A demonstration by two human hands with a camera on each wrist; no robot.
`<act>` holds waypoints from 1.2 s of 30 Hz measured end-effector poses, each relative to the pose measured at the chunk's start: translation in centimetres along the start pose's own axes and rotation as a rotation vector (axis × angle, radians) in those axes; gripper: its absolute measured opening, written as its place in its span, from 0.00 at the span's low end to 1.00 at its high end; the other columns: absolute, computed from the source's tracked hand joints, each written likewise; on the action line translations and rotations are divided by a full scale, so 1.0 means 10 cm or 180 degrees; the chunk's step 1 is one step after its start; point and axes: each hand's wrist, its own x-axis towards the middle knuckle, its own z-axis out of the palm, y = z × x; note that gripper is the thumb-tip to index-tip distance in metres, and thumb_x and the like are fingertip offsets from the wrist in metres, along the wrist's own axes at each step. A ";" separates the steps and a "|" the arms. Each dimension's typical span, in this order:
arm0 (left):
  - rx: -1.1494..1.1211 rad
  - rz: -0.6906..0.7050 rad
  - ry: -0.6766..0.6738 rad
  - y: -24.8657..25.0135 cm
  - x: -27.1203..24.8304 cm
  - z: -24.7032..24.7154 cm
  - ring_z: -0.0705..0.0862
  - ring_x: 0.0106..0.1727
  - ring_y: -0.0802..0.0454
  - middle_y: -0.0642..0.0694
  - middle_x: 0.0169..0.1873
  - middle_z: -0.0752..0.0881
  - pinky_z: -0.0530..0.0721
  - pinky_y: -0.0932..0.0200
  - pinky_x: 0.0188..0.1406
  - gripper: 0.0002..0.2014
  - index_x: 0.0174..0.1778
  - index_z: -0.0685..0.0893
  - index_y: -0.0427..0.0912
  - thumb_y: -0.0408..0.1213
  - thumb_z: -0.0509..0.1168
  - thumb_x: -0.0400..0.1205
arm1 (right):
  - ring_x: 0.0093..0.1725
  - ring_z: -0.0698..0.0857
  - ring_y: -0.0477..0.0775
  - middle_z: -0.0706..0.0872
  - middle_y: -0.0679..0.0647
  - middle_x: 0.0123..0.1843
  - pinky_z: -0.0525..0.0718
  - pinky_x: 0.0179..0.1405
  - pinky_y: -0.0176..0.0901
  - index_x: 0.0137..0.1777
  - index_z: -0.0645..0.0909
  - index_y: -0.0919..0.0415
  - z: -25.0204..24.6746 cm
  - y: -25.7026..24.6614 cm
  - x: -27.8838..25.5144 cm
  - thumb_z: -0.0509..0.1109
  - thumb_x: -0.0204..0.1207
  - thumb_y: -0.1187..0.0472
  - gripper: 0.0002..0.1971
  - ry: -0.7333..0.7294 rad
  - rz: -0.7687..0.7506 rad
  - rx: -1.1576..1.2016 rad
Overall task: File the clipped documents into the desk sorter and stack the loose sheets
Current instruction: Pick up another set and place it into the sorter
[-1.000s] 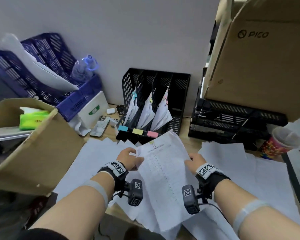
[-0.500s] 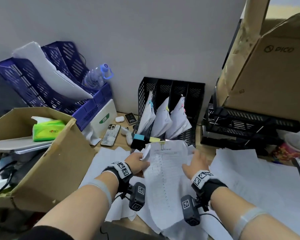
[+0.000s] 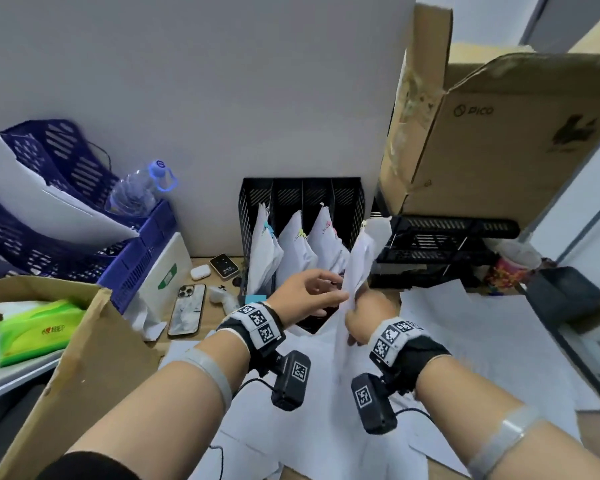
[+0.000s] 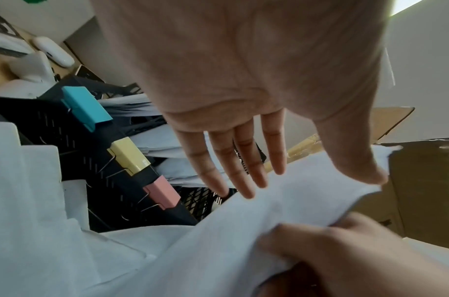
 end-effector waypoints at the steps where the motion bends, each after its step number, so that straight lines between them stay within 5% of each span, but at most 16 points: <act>1: 0.0146 -0.0033 0.0069 -0.03 0.07 -0.02 0.91 0.52 0.51 0.44 0.53 0.89 0.89 0.60 0.46 0.17 0.59 0.86 0.50 0.49 0.75 0.76 | 0.37 0.92 0.60 0.92 0.57 0.34 0.92 0.42 0.51 0.58 0.79 0.63 -0.12 0.01 0.00 0.61 0.70 0.61 0.17 0.0083 0.0130 0.0161; 4: 0.0820 -0.0066 0.0414 -0.19 0.30 -0.09 0.87 0.47 0.55 0.43 0.59 0.85 0.87 0.66 0.46 0.15 0.61 0.85 0.55 0.50 0.71 0.78 | 0.29 0.91 0.56 0.89 0.55 0.23 0.92 0.39 0.48 0.44 0.83 0.65 -0.48 0.01 -0.01 0.57 0.66 0.61 0.15 0.0365 0.0149 0.0877; 6: 0.1470 -0.0298 0.0542 -0.26 0.43 -0.13 0.85 0.61 0.48 0.41 0.71 0.75 0.83 0.54 0.68 0.19 0.65 0.82 0.63 0.50 0.69 0.77 | 0.27 0.90 0.55 0.89 0.56 0.22 0.91 0.39 0.48 0.41 0.82 0.66 -0.68 -0.02 0.00 0.57 0.67 0.63 0.13 0.0566 0.0048 0.1252; 8: 0.1840 -0.0541 0.0532 -0.30 0.53 -0.14 0.71 0.79 0.42 0.39 0.79 0.61 0.69 0.54 0.80 0.24 0.74 0.78 0.59 0.42 0.67 0.80 | 0.25 0.89 0.54 0.88 0.58 0.23 0.90 0.34 0.42 0.38 0.82 0.68 -0.85 -0.09 -0.01 0.58 0.68 0.65 0.11 0.0697 -0.0040 0.1474; 10: 0.1987 -0.0739 0.0520 -0.36 0.67 -0.15 0.60 0.85 0.40 0.38 0.83 0.54 0.63 0.54 0.82 0.28 0.78 0.74 0.58 0.37 0.66 0.81 | 0.22 0.86 0.54 0.88 0.61 0.24 0.87 0.28 0.39 0.35 0.82 0.67 -0.98 -0.18 0.04 0.60 0.70 0.65 0.10 0.0694 -0.0171 0.1580; 14: 0.2158 -0.1016 0.0450 -0.44 0.88 -0.16 0.57 0.86 0.34 0.33 0.83 0.53 0.63 0.49 0.84 0.36 0.85 0.61 0.58 0.39 0.66 0.80 | 0.20 0.84 0.54 0.89 0.65 0.26 0.86 0.33 0.43 0.36 0.83 0.65 -1.11 -0.30 0.23 0.62 0.72 0.64 0.09 0.0431 -0.0476 0.1553; 19: 0.1907 -0.1343 0.1075 -0.46 0.90 -0.42 0.60 0.85 0.36 0.37 0.86 0.40 0.69 0.47 0.78 0.41 0.88 0.45 0.48 0.28 0.59 0.81 | 0.19 0.86 0.55 0.85 0.46 0.17 0.84 0.25 0.42 0.41 0.80 0.62 -0.99 -0.40 0.52 0.61 0.73 0.67 0.06 -0.0018 -0.0672 0.1373; 21: 0.1804 -0.1209 0.1176 -0.47 0.89 -0.52 0.57 0.86 0.38 0.39 0.87 0.41 0.69 0.47 0.79 0.40 0.88 0.46 0.47 0.27 0.57 0.81 | 0.21 0.87 0.60 0.84 0.44 0.17 0.86 0.24 0.45 0.39 0.78 0.59 -0.88 -0.48 0.61 0.61 0.73 0.69 0.07 -0.0331 -0.0811 0.1280; 24: 0.1728 -0.0740 0.1289 -0.48 0.86 -0.60 0.60 0.85 0.37 0.41 0.84 0.57 0.66 0.44 0.82 0.38 0.87 0.53 0.49 0.30 0.58 0.79 | 0.23 0.88 0.61 0.87 0.53 0.21 0.86 0.26 0.46 0.43 0.78 0.61 -0.66 -0.63 0.82 0.60 0.71 0.67 0.06 -0.0733 -0.0933 0.1040; 29: 0.1619 -0.0633 0.1362 -0.45 0.83 -0.69 0.49 0.88 0.42 0.39 0.86 0.53 0.57 0.44 0.86 0.36 0.88 0.51 0.45 0.30 0.56 0.82 | 0.35 0.90 0.62 0.90 0.58 0.31 0.89 0.40 0.47 0.42 0.78 0.65 -0.35 -0.84 1.26 0.60 0.72 0.61 0.09 -0.0324 -0.0772 0.0390; 34: 0.1569 -0.0585 0.1245 -0.49 0.80 -0.71 0.68 0.79 0.33 0.37 0.80 0.63 0.72 0.38 0.78 0.36 0.87 0.53 0.47 0.33 0.58 0.83 | 0.39 0.85 0.64 0.85 0.59 0.34 0.78 0.31 0.43 0.37 0.76 0.64 -0.03 -0.94 1.51 0.62 0.79 0.55 0.14 -0.0418 -0.0458 0.0441; 36: 0.1593 -0.0579 0.1203 -0.51 0.78 -0.71 0.66 0.82 0.37 0.41 0.82 0.61 0.70 0.39 0.80 0.36 0.87 0.52 0.47 0.35 0.60 0.84 | 0.39 0.89 0.65 0.87 0.62 0.36 0.85 0.35 0.48 0.36 0.76 0.64 0.04 -0.95 1.59 0.60 0.79 0.55 0.14 -0.0431 -0.0311 0.0938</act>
